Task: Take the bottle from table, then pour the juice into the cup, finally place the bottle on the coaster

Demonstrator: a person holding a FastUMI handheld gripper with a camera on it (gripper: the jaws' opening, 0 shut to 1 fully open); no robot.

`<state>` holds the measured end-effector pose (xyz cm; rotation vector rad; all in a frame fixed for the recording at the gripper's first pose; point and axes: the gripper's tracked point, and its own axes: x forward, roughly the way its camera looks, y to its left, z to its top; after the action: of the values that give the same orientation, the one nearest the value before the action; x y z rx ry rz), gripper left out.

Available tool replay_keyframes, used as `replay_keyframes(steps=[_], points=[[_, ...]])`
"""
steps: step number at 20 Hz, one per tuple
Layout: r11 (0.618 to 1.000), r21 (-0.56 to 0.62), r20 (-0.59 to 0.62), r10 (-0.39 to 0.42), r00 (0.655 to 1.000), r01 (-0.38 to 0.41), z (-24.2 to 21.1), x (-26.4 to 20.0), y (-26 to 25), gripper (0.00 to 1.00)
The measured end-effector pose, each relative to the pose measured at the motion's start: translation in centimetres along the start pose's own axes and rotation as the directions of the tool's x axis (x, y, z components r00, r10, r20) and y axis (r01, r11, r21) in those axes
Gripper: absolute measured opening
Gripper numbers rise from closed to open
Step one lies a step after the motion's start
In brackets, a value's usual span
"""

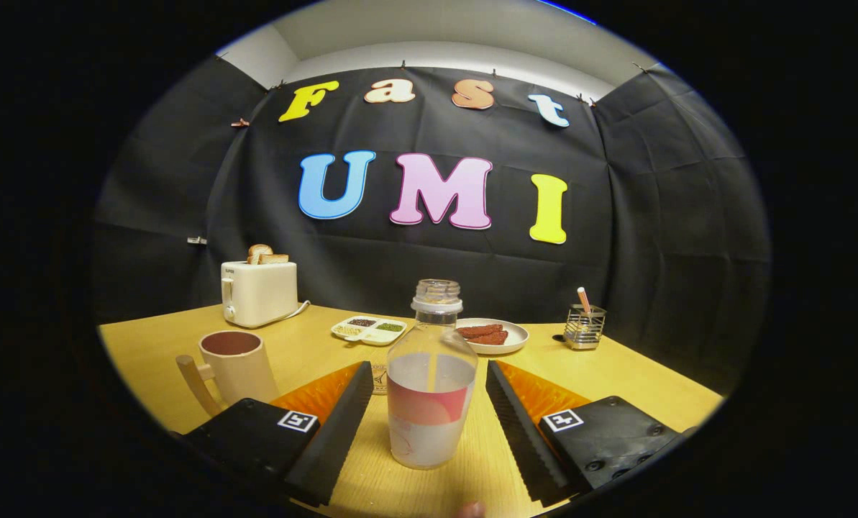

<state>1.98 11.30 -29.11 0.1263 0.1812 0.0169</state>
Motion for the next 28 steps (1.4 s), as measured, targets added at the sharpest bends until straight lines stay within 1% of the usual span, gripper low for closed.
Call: replay_keyframes(steps=[3, 6, 8, 9, 11, 13, 14, 16, 19, 21, 25, 28], points=[[1.000, 0.014, -0.016, -0.019, 1.000, 0.019, -1.1, 0.8, -0.1, 0.97], [0.998, 0.014, -0.030, -0.054, 0.998, 0.054, -1.9, 1.5, -0.9, 0.97], [0.998, 0.035, -0.063, -0.051, 0.997, 0.054, -2.7, 2.0, -0.7, 0.96], [0.998, 0.050, -0.090, -0.043, 0.995, 0.048, -3.2, 2.2, -0.4, 0.95], [0.996, 0.044, -0.109, -0.072, 0.991, 0.077, -3.3, 2.4, -0.8, 0.77], [0.996, 0.027, -0.127, -0.078, 0.989, 0.083, -2.9, 2.6, -0.6, 0.77], [0.996, 0.013, -0.143, -0.085, 0.986, 0.088, -3.2, 2.7, -0.8, 0.74], [0.996, -0.014, -0.166, -0.087, 0.982, 0.086, -2.6, 3.2, -0.8, 0.74], [0.990, -0.104, -0.153, -0.106, 0.983, 0.090, -0.6, 3.8, -1.2, 0.73], [0.974, -0.208, -0.151, -0.119, 0.981, 0.086, 0.5, 4.0, -1.4, 0.73], [0.931, -0.364, -0.152, -0.100, 0.983, 0.039, 3.8, 4.2, -0.6, 0.71], [0.889, -0.456, -0.158, -0.051, 0.986, -0.027, 6.0, 3.7, 1.0, 0.71]])
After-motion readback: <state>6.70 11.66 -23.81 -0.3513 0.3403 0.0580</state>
